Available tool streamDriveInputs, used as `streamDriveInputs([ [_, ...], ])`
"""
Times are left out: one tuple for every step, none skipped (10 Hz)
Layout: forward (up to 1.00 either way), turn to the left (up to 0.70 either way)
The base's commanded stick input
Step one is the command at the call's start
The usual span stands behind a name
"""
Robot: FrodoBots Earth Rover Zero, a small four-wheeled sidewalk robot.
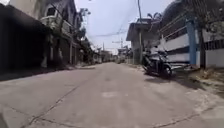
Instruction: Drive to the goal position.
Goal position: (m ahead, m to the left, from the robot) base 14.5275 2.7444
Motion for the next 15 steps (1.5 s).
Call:
streamDriveInputs([
  [1.0, 0.0],
  [1.0, 0.0],
  [1.0, 0.0],
  [1.0, 0.0],
  [1.0, 0.0],
  [1.0, 0.0],
  [1.0, 0.0],
  [1.0, 0.0],
  [1.0, 0.0],
  [1.0, 0.0],
  [1.0, 0.0],
  [1.0, 0.0],
  [1.0, 0.0],
  [1.0, 0.0],
  [1.0, 0.0],
])
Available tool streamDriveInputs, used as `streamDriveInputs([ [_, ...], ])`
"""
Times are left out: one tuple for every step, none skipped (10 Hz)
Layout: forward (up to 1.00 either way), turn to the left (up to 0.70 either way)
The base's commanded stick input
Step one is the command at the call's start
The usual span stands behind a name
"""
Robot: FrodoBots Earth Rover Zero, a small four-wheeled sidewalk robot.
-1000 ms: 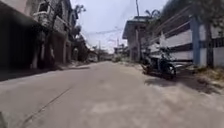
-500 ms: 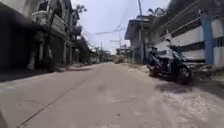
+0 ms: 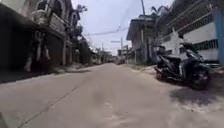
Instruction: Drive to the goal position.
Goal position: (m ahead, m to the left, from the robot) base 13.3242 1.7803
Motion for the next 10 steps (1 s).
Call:
streamDriveInputs([
  [1.0, 0.0],
  [1.0, 0.0],
  [1.0, 0.0],
  [1.0, 0.0],
  [1.0, 0.0],
  [1.0, 0.0],
  [1.0, 0.0],
  [1.0, 0.0],
  [1.0, 0.0],
  [1.0, 0.0],
])
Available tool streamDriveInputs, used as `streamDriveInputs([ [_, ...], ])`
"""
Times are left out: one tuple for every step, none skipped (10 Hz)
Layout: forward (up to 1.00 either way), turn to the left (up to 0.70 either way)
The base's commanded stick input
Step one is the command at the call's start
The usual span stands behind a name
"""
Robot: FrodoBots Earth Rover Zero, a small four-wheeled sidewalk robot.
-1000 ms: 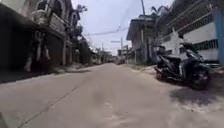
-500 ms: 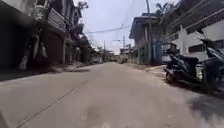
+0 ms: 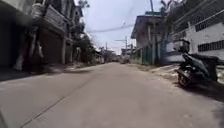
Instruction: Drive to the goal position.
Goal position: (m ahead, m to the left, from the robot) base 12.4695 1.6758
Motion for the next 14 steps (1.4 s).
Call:
streamDriveInputs([
  [1.0, 0.0],
  [1.0, 0.0],
  [1.0, 0.0],
  [1.0, 0.0],
  [1.0, 0.0],
  [1.0, 0.0],
  [1.0, -0.05],
  [1.0, -0.22],
  [1.0, -0.35],
  [1.0, -0.38],
  [1.0, -0.27],
  [1.0, -0.09],
  [1.0, 0.0],
  [1.0, 0.0],
])
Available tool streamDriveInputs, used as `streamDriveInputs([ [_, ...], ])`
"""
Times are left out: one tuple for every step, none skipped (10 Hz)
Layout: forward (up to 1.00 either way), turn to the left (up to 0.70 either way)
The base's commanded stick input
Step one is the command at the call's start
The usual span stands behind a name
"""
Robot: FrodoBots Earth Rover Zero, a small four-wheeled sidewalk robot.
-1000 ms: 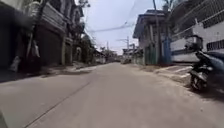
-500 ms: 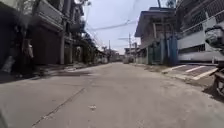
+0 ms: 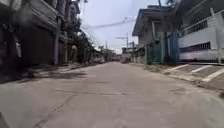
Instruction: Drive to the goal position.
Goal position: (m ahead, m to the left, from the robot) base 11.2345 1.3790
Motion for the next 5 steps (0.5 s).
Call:
streamDriveInputs([
  [1.0, 0.0],
  [1.0, 0.0],
  [1.0, 0.0],
  [1.0, 0.0],
  [1.0, 0.0],
])
